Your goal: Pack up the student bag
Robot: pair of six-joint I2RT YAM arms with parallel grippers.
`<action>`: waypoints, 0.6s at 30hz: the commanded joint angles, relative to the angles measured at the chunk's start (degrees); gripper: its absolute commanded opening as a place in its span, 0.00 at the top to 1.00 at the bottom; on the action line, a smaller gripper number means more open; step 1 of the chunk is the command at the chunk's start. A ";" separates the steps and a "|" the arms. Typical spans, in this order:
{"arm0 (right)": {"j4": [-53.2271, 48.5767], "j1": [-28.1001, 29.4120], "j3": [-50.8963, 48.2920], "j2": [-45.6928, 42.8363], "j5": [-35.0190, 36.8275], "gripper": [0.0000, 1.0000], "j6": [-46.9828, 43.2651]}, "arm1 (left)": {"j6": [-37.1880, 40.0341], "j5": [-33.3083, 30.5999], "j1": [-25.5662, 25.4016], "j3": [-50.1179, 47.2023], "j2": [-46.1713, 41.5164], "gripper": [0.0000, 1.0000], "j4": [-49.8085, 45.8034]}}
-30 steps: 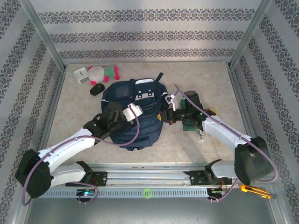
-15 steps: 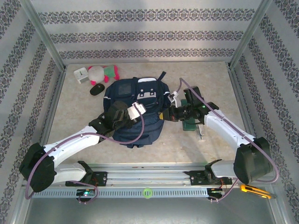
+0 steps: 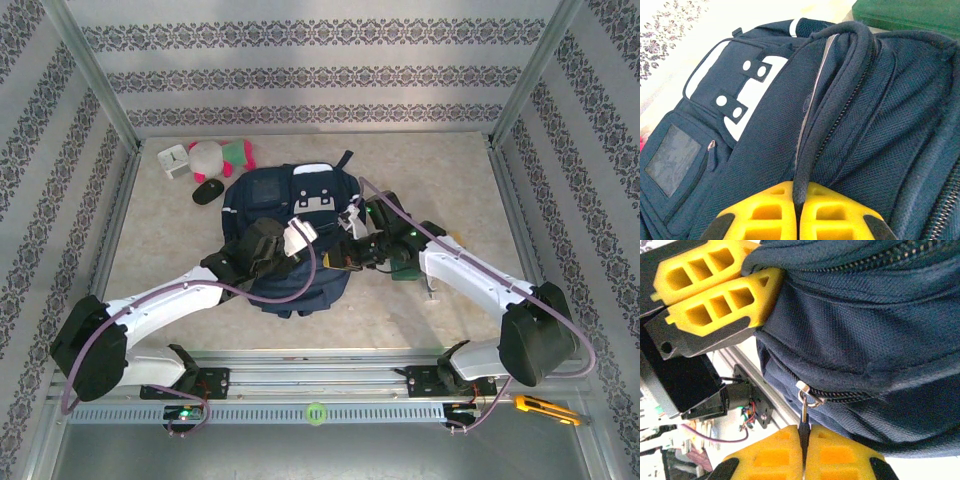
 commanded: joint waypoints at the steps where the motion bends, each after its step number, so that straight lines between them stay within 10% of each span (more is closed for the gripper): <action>1: 3.41 3.44 0.44 -0.77 2.87 1.00 3.66 | -6.79 -4.58 0.13 3.16 -0.38 1.00 5.36; 18: 4.32 -4.27 -0.94 -0.11 5.98 1.00 -3.57 | -34.18 -7.20 -2.51 -2.06 -12.72 1.00 -0.11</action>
